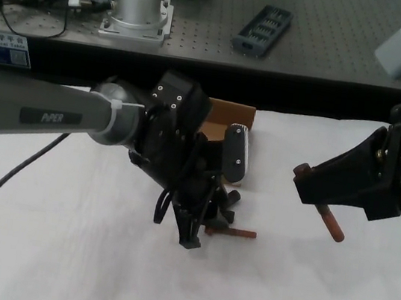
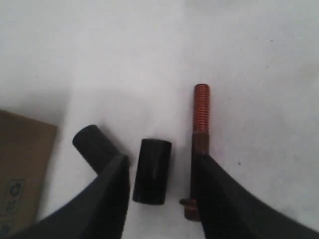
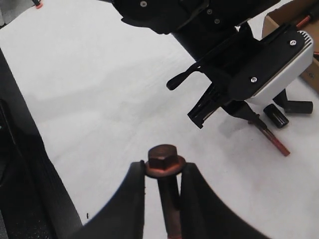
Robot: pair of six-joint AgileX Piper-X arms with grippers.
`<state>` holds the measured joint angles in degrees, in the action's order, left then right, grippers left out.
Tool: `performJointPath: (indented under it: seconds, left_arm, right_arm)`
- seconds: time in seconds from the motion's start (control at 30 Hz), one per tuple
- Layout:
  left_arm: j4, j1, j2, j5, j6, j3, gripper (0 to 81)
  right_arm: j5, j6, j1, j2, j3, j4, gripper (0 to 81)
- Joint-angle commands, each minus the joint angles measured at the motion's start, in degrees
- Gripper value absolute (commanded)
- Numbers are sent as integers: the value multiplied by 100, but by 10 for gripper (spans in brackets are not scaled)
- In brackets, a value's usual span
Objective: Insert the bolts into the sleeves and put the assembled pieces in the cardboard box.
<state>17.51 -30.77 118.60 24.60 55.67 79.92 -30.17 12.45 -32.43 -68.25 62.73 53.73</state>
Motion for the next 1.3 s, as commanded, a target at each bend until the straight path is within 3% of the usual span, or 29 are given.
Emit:
performJointPath:
  seconds: [0.0,0.63,1.0,1.27]
  left_arm:
    - [380,96,82,-208,139,-38,314]
    - [298,227,225,-208,310,271,314]
    - [316,-161,225,-76,-7,344,314]
    - [317,-151,225,-126,-7,344,314]
  right_arm:
    - [-88,43,45,76,26,-4,28]
    - [-181,43,45,72,26,-68,28]
    - [-171,43,45,72,26,-127,28]
    - [-171,22,45,89,26,-86,28]
